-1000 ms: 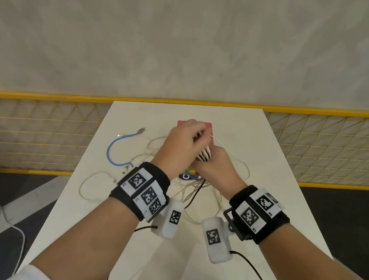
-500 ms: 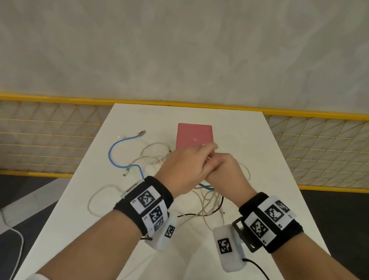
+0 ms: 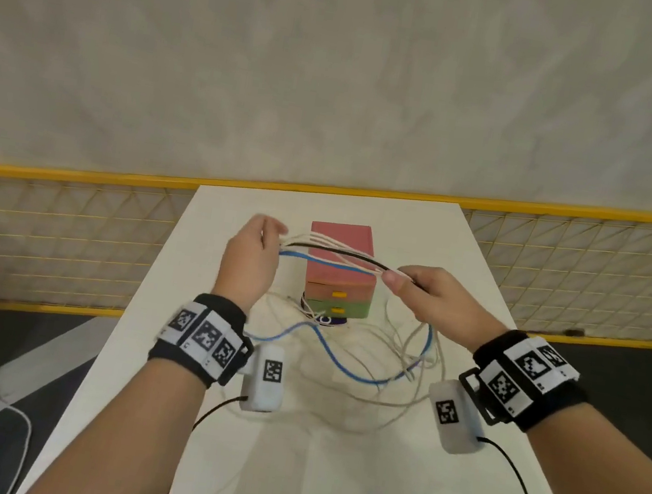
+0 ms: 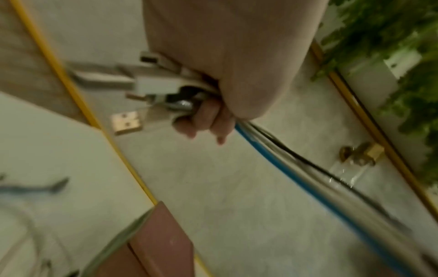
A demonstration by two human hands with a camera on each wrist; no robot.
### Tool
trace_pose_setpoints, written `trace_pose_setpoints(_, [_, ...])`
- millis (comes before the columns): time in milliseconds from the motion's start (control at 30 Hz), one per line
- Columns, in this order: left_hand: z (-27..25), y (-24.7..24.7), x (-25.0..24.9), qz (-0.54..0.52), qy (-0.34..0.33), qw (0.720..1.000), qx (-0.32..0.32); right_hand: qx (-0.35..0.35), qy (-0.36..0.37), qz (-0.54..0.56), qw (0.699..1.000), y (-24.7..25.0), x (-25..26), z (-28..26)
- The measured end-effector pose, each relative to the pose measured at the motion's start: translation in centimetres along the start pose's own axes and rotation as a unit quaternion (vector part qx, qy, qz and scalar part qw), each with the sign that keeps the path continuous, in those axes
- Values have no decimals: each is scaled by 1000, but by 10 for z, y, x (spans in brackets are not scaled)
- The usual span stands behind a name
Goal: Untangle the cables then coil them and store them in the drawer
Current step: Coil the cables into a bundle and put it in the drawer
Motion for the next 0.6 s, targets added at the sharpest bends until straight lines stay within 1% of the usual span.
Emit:
trace_pose_setpoints(33, [-3, -5, 7, 35, 12, 999, 14, -4, 7, -1, 1000, -1, 5, 1])
trace_pose_setpoints(67, [-7, -5, 7, 53, 8, 999, 6, -11, 16, -12, 1000, -2, 10, 3])
trace_pose_setpoints(100, [-13, -2, -4, 46, -22, 999, -17, -14, 26, -36, 999, -6, 13, 6])
trace_pose_setpoints(133, [-21, 0, -24, 18, -76, 996, -43, -7, 37, -61, 997, -12, 17, 9])
trace_pose_setpoints(167, [-30, -3, -46, -15, -132, 990, -49, 7, 47, -84, 995, -20, 21, 11])
trace_pose_setpoints(200, [-40, -12, -67, -42, -174, 984, -25, 22, 60, -104, 993, -29, 24, 13])
trace_pose_setpoints(233, [-51, -27, -80, -51, -185, 981, 26, 33, 75, -116, 990, -37, 28, 14])
trace_pose_setpoints(267, [-59, -43, -85, -45, -162, 982, 87, 38, 92, -121, 988, -41, 32, 14])
trace_pose_setpoints(300, [-63, -55, -82, -37, -124, 982, 138, 36, 107, -124, 986, -41, 37, 14])
trace_pose_setpoints(333, [-65, -62, -75, -39, -89, 981, 168, 30, 113, -125, 985, -40, 37, 14])
trace_pose_setpoints(367, [-65, -66, -69, -50, -70, 979, 185, 23, 113, -125, 985, -38, 36, 13])
trace_pose_setpoints(433, [-65, -69, -66, -60, -77, 974, 205, 16, 109, -116, 987, -35, 31, 14])
trace_pose_setpoints(500, [-59, -66, -69, -59, -98, 975, 191, 18, 112, -91, 989, -33, 29, 14])
trace_pose_setpoints(533, [-50, -58, -68, -71, -98, 980, 158, 15, 110, -71, 991, -29, 27, 15])
trace_pose_setpoints(600, [-27, -32, -55, -125, -66, 988, 57, 3, 91, -60, 994, -14, 16, 12])
Point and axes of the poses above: each hand's wrist, its own z-axis towards the middle knuckle, its own y-axis out of the back of the hand, x = y × z, the point moved 9 cm from there along z, towards the middle knuckle, and after that the axes turned 6 degrees about -x, right-handed, at the moved point
